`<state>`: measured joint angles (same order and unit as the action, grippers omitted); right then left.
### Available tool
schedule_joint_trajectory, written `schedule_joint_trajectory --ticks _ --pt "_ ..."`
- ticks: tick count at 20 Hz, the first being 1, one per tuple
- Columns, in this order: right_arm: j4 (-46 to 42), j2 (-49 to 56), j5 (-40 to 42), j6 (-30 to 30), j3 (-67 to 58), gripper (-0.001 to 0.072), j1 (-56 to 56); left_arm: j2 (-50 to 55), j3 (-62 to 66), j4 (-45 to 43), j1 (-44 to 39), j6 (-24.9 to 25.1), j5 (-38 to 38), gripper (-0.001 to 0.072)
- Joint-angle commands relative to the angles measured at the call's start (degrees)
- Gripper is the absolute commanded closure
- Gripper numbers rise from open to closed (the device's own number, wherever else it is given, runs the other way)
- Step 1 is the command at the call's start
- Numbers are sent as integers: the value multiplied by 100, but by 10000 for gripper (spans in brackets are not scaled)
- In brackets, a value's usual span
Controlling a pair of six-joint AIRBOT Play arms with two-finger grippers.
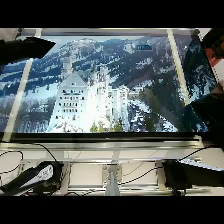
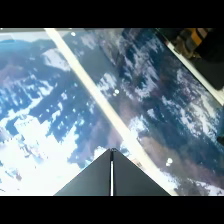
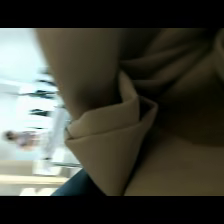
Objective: Fold the clothes and pants, and hang the long-sleeved shirts on hangers.
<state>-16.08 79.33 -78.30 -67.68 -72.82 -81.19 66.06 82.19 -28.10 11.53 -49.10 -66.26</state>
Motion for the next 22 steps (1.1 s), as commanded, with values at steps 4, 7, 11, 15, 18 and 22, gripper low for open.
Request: schedule_joint_trajectory --ticks 4,7,11,15,18,22 --pt "-5309 -7 -699 -1978 2 701 -1014 -33 2 24 195 -20 -546 662" --pt "-5578 -7 -782 -2166 2 701 -1019 -33 2 26 195 -17 -544 662" --pt "-5560 -7 -894 -2162 2 700 -920 -31 2 24 195 -17 -544 662" --pt "-5410 -7 -868 -2164 2 276 -837 -31 2 24 195 -17 -544 662" --pt "-5130 -7 -975 -2166 0 8 -769 -31 2 26 195 -17 -542 662" --pt "-4363 -7 -1231 -2212 -254 8 -761 -31 2 26 195 -17 -542 662"
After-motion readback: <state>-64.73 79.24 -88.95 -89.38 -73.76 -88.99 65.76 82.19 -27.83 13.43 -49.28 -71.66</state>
